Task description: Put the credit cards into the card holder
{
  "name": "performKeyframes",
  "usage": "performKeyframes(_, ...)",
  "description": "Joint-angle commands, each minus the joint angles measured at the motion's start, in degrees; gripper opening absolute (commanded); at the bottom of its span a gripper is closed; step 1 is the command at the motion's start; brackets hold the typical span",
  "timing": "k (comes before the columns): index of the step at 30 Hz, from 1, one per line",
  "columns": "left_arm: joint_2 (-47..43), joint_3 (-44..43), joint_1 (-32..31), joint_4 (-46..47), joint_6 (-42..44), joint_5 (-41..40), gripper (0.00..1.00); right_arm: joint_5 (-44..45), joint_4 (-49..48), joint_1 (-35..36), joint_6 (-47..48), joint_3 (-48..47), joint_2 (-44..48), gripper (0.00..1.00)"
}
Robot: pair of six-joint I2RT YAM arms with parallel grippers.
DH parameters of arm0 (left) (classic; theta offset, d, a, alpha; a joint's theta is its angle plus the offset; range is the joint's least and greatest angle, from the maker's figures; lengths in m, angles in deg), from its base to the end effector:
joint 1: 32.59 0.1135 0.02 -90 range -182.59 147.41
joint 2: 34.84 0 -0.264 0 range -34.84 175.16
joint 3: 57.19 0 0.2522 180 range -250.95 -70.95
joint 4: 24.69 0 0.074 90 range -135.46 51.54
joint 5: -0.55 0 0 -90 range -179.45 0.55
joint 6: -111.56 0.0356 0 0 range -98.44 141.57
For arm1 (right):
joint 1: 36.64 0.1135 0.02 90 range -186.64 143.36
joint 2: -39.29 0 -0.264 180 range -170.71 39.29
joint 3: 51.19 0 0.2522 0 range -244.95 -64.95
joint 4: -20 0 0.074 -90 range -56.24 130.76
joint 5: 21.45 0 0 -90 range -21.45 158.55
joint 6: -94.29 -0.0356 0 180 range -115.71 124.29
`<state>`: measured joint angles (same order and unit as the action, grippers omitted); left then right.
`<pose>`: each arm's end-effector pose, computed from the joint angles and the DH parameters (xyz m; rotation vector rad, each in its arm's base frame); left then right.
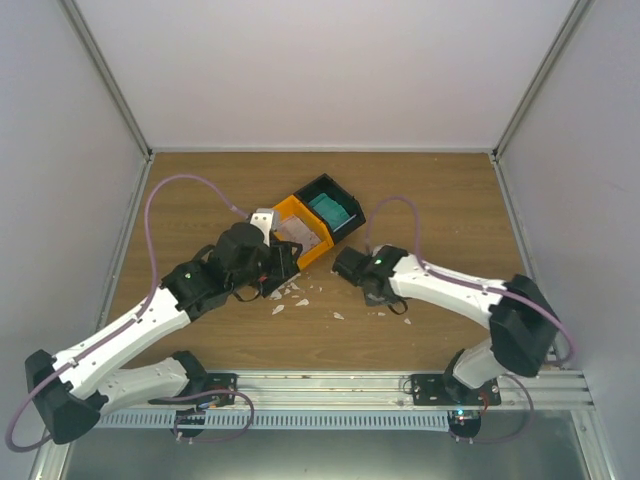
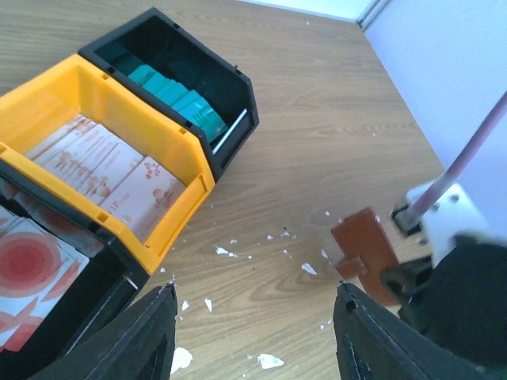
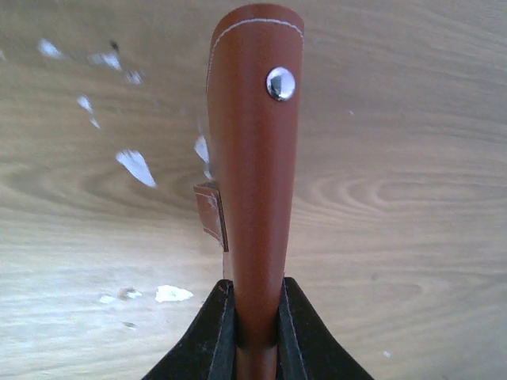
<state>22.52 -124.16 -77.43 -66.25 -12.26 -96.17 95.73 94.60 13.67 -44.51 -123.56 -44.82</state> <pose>0.1583 -0.1515 0.3200 0.1400 2.1977 -0.6741 0.1700 0.1794 0.2193 -0.0148 2.7174 -0.3601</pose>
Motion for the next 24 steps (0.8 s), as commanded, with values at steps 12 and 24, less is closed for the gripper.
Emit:
performKeyframes(12, -8.17, -4.26, 1.16, -2.63, 0.72, -3.08, 0.57, 0.59, 5.69, 20.04, -6.11, -18.59, -28.85, 0.06)
performKeyframes(24, -9.89, -4.26, 1.20, -3.41, 1.29, -3.16, 0.63, -13.18, -16.63, 21.24, 3.43, -15.90, -25.12, 0.56)
